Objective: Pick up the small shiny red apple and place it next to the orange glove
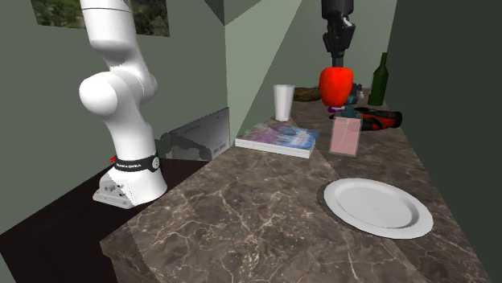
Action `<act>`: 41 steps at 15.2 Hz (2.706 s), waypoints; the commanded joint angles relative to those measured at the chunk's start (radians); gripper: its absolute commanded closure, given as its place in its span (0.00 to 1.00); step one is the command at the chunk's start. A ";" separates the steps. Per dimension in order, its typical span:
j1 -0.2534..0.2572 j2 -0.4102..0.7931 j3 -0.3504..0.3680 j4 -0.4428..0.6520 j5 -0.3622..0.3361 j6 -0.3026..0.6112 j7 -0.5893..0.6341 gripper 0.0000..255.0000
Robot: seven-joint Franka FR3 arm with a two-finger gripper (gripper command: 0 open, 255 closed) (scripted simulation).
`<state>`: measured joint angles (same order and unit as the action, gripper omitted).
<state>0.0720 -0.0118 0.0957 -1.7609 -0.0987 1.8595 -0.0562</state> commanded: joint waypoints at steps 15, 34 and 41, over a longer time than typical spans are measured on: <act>0.241 0.620 0.089 0.893 -0.130 -0.311 0.257 1.00; 0.234 0.611 0.089 0.632 -0.134 -0.064 0.310 1.00; 0.227 0.609 0.088 0.535 -0.139 0.029 0.324 1.00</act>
<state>0.3007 0.5951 0.1843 -1.2157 -0.2368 1.8758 0.2674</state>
